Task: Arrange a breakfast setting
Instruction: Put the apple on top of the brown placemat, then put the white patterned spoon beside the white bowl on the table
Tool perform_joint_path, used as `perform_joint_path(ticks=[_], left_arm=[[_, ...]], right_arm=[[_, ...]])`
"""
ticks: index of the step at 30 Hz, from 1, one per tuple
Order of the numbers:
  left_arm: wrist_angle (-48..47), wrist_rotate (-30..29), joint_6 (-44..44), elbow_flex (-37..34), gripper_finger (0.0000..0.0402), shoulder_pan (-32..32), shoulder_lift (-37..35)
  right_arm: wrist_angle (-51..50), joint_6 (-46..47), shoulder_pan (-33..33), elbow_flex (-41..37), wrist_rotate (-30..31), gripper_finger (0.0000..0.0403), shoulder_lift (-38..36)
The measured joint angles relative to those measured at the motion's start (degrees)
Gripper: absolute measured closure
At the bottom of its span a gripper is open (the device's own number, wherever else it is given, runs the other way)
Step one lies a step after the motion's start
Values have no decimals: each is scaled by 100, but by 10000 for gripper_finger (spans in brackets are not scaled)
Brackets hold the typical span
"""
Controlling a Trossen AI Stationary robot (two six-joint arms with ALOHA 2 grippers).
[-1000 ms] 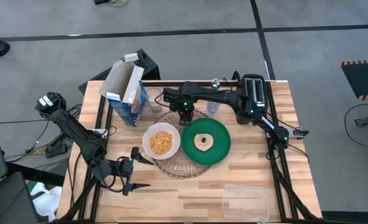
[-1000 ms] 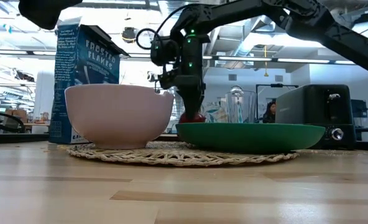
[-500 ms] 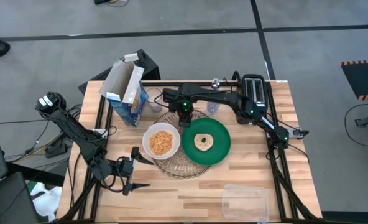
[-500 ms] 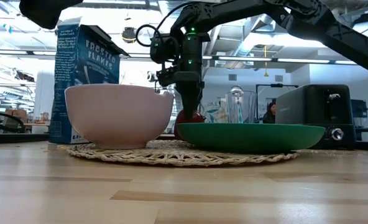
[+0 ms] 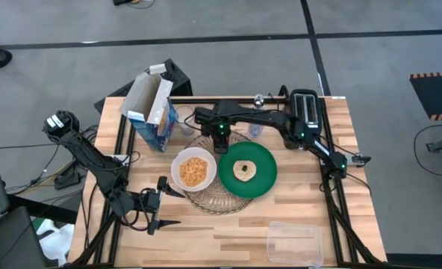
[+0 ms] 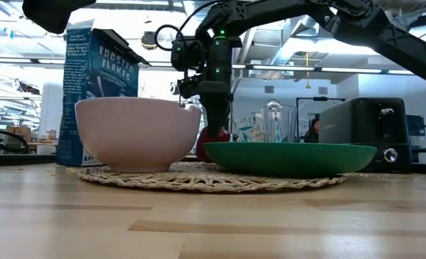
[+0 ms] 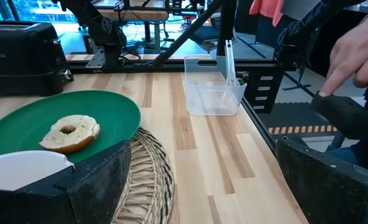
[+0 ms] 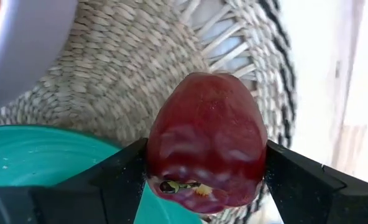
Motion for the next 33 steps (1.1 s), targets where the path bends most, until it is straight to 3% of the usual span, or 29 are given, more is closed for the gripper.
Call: perform_joint_path(ticks=[5,12,22,33], left_arm=[[0,-2,2,0,16,0,0],[0,2,2,0,16,0,0],[-5,4,1,0,16,-1,0],[-11,4,0,2,16,-2,2]], right_arm=[[-13,31,12,0,-326,62,0],[83,35,47,0,-281,30,0],[161,-120,44,30,-279,29,-130],[-45,-93,124,85,-264,29,-815]])
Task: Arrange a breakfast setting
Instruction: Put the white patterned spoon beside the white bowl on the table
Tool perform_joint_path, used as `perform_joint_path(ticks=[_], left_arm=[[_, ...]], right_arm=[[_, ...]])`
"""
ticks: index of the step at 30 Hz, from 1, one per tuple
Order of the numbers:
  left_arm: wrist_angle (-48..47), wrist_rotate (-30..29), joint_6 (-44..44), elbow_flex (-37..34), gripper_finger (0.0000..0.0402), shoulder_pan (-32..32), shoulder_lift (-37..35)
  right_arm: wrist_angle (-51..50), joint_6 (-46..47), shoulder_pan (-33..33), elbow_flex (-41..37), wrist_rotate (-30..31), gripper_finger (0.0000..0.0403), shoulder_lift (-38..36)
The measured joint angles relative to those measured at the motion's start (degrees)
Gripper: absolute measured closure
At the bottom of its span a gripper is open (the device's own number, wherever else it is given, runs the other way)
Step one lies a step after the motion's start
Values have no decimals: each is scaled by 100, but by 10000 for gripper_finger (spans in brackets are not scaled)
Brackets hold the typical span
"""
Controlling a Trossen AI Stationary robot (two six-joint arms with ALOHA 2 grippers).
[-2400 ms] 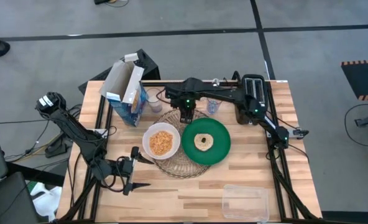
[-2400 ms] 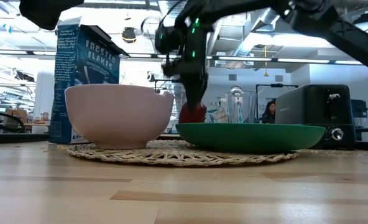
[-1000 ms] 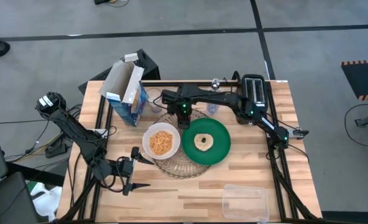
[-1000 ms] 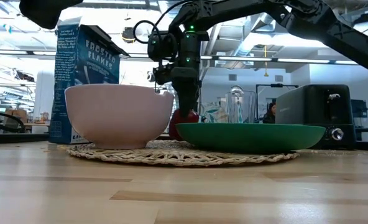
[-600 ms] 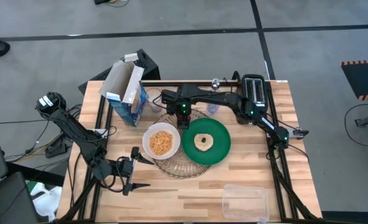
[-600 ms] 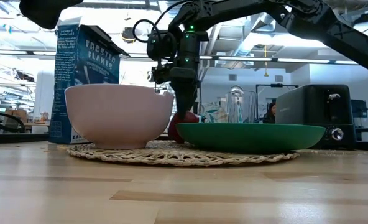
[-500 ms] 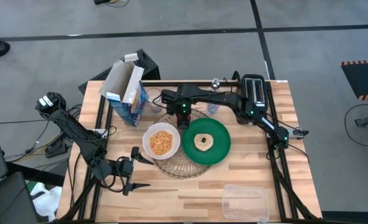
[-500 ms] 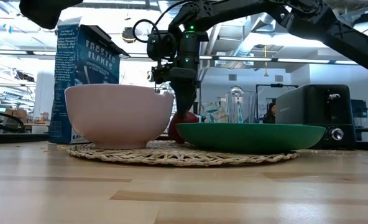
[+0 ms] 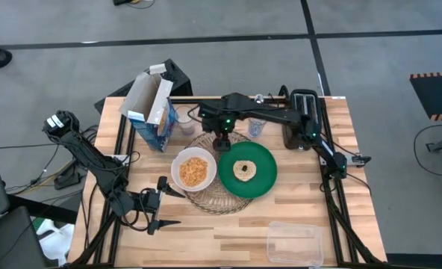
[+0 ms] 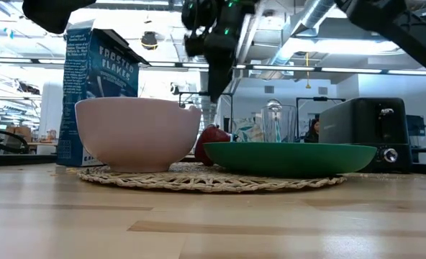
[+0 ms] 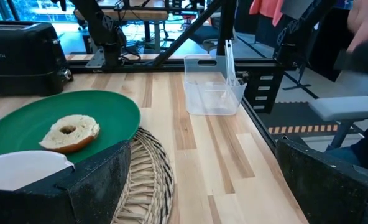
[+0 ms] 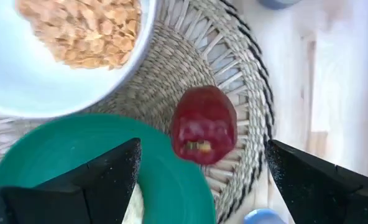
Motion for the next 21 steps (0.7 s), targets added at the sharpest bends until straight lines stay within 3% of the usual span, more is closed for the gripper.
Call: perform_joint_path(ticks=[12,21], left_arm=[[-124,4,-197,2,16,0,0],[-161,13,-446,2,16,0,0]], right_arm=[[-304,181,-34,9,-13,29,-998],[-705,470,-783,9,-15,29,-1537]])
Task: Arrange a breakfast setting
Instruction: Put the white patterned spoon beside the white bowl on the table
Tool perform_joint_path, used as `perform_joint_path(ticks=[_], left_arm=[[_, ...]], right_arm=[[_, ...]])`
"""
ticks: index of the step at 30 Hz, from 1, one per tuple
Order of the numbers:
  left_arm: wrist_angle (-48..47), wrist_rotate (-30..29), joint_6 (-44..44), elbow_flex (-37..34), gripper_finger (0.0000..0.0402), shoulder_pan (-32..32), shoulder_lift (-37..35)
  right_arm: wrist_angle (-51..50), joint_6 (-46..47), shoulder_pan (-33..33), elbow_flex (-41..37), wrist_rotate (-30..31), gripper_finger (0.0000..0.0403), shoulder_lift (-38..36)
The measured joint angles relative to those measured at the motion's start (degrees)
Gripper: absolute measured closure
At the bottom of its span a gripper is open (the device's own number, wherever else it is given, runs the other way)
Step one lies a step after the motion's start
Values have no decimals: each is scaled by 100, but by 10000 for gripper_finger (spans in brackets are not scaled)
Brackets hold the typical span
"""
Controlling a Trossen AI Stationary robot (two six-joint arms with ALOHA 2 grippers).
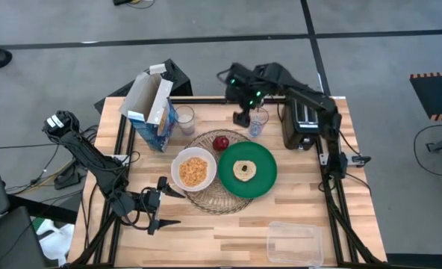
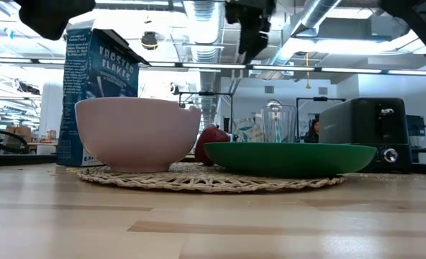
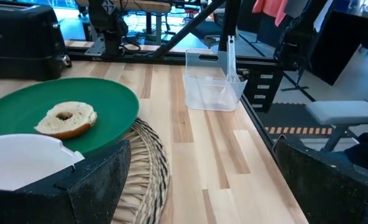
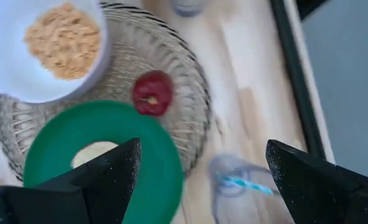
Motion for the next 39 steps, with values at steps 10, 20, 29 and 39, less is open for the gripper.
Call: perform_joint_path(ticks=[10,20,29,39], left_arm=[[-4,89,-315,0,16,-2,0],[-253,72,-944,0,16,-22,26],[-179,-447,-1016,0,16,-138,129],[-160,-836,-728,0,16,94,129]], right_arm=[[-107,347,-1071,0,29,29,-316],[263,580,-1050,-309,341,29,-777],[2773,819,-983,-4065,339,29,-2792],[4799,1060,-1455,-6780,319,29,-4472]])
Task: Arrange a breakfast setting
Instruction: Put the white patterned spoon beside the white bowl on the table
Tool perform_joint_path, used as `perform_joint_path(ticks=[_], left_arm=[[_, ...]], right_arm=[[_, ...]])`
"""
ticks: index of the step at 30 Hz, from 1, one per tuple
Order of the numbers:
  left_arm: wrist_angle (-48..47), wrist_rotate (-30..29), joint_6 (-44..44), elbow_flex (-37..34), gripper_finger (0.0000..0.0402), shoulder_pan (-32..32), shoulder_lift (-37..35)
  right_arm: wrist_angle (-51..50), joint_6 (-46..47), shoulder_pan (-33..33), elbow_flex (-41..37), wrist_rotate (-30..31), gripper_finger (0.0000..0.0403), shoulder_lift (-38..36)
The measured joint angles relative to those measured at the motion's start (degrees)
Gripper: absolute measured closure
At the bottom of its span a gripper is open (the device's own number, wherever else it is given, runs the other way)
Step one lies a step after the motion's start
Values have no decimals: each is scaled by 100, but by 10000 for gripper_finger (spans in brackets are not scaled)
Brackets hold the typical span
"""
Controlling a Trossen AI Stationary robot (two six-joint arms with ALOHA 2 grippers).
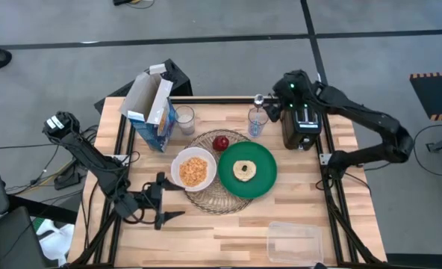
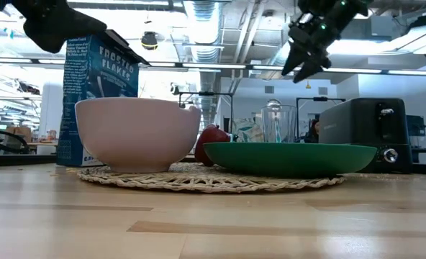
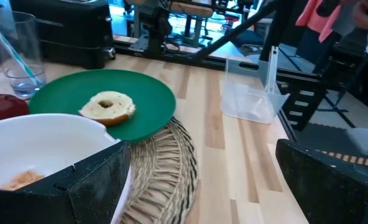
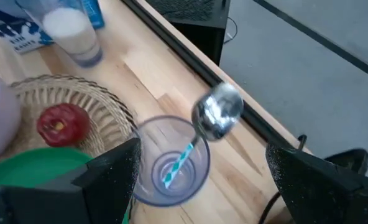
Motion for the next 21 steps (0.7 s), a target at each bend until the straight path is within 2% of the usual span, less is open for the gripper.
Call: perform_joint_path(ticks=[4,9,21], left_arm=[[-9,10,-62,0,16,124,0],[-20,12,11,0,16,253,0],[-46,28,140,-2,16,370,0]], right_arm=[[184,-36,-218,-454,-175,29,-152],[1007,-19,-645,-948,-1093,30,-131],[1851,-175,-702,-1137,-1230,31,513]])
